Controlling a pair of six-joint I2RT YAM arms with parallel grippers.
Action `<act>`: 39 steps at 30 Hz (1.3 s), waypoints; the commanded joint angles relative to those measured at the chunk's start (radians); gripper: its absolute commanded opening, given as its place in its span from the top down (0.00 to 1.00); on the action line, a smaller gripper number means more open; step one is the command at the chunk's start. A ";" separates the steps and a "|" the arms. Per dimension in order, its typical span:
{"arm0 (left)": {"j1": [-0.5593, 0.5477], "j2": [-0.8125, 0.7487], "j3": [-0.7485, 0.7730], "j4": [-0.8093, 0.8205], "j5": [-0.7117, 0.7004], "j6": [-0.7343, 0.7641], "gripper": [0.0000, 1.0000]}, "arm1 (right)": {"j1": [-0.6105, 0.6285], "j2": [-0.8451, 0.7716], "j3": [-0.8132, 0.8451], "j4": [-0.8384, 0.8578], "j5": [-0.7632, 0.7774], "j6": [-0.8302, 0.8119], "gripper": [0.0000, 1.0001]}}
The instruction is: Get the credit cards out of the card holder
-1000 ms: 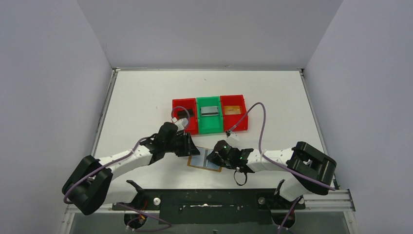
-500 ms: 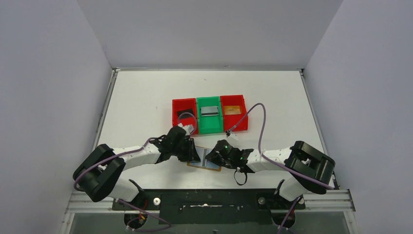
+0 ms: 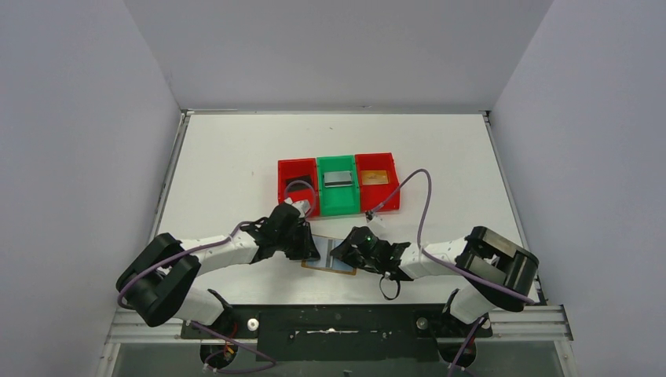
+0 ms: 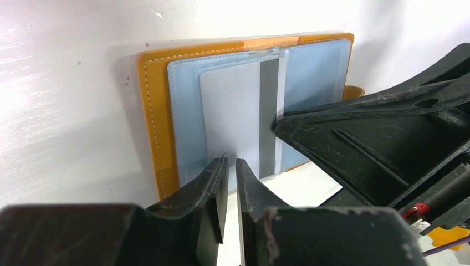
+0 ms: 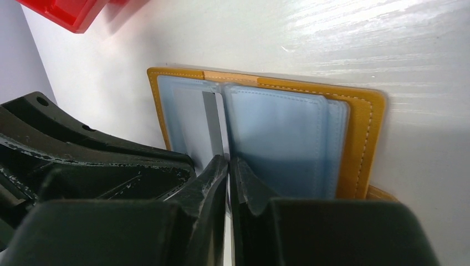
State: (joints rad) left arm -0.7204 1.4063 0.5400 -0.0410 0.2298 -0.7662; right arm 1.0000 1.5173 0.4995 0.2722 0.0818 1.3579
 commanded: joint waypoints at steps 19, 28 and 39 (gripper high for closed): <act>-0.002 0.016 0.020 -0.092 -0.130 0.027 0.90 | -0.025 -0.105 -0.070 0.033 -0.017 -0.012 0.99; -0.002 0.014 0.027 -0.102 -0.134 0.030 0.91 | -0.029 -0.104 -0.075 -0.002 0.006 0.019 1.00; -0.002 -0.071 0.085 -0.130 -0.123 0.040 0.74 | -0.030 -0.070 -0.067 0.006 0.004 0.032 0.99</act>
State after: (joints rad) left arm -0.7216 1.3968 0.5697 -0.1070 0.1612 -0.7559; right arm 0.9756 1.4250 0.4213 0.2760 0.0669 1.3823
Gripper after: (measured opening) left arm 0.198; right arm 0.022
